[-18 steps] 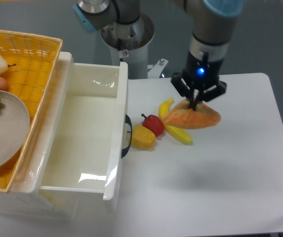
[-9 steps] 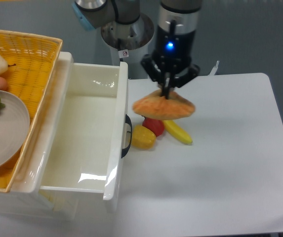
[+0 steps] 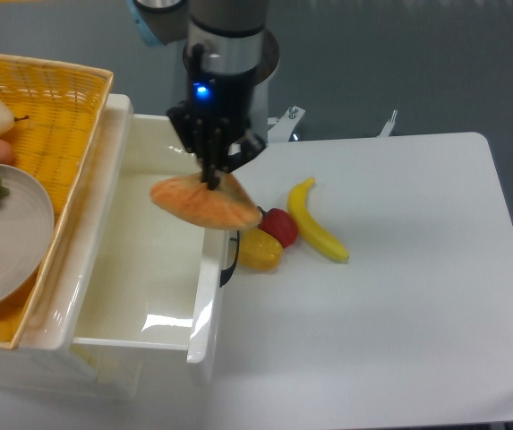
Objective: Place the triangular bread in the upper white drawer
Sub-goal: 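Carry the held bread slice over the open white drawer, then lower the bread slice into the drawer and open the gripper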
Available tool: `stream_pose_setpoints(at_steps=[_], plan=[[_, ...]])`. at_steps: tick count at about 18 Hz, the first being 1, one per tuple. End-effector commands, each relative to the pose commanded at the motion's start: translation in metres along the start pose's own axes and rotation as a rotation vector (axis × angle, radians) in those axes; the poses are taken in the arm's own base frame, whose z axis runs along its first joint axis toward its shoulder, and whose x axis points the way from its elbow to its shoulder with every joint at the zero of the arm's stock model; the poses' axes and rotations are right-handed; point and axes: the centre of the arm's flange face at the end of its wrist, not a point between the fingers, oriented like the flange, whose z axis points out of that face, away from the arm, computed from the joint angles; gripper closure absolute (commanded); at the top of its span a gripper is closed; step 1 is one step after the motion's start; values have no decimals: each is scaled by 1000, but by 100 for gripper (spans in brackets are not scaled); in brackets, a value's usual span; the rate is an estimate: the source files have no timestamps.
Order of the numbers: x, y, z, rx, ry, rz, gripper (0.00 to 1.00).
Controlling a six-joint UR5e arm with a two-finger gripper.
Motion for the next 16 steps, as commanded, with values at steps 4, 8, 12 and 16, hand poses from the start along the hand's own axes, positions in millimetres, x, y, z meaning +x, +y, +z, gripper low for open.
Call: stream_pose_setpoints(at_steps=[4, 8, 12, 16], plan=[[-3, -4, 15, 27, 43, 58, 96], [0, -2, 24, 24, 56, 83, 86], [0, -3, 36, 15, 75, 92, 56], [0, -4, 45, 30, 51, 104, 27]])
